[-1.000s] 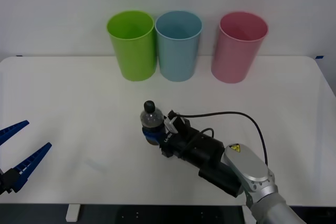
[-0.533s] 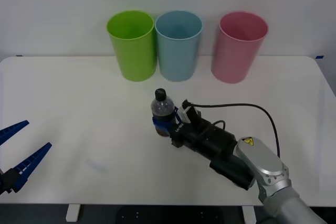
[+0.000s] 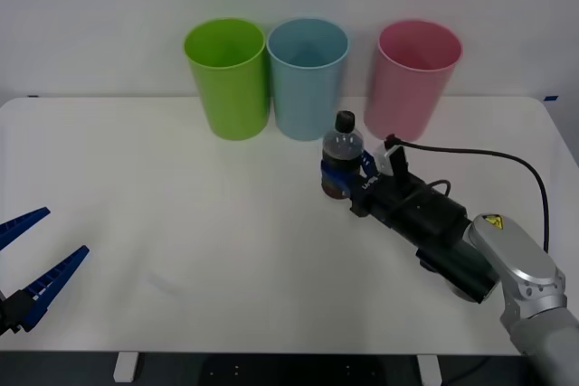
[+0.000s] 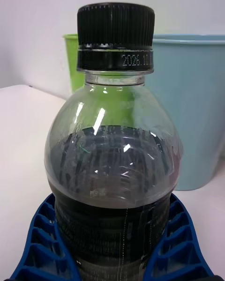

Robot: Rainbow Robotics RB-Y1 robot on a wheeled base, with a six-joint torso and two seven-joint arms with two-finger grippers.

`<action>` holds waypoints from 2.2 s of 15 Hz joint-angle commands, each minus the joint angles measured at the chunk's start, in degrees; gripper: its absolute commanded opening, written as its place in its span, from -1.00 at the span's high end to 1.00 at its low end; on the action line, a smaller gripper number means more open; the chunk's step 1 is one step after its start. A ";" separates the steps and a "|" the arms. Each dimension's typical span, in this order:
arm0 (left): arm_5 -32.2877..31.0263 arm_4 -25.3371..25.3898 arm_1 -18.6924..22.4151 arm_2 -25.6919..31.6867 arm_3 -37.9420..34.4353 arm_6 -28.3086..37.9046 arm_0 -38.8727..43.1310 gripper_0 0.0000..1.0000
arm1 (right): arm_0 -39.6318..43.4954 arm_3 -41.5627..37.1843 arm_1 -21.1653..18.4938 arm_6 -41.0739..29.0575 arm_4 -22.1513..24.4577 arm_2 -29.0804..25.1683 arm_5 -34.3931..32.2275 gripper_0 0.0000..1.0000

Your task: Grasp the object on the table and drop it into the matching bin: aluminum can to the light blue bin, PET bottle to the pink bin.

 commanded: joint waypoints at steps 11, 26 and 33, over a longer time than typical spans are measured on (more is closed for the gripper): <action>0.00 0.00 0.00 0.00 0.00 0.00 0.00 -1.00 | 2.45 -17.72 -5.89 -22.93 2.17 -7.25 0.63 1.00; 0.00 0.00 0.00 0.00 0.00 0.00 0.00 -1.00 | -7.57 -18.95 -20.13 -43.40 2.26 -12.08 2.13 1.00; 0.00 0.00 0.00 0.00 0.00 0.00 0.00 -1.00 | -18.38 -3.83 -20.04 -39.01 5.60 -11.38 2.21 1.00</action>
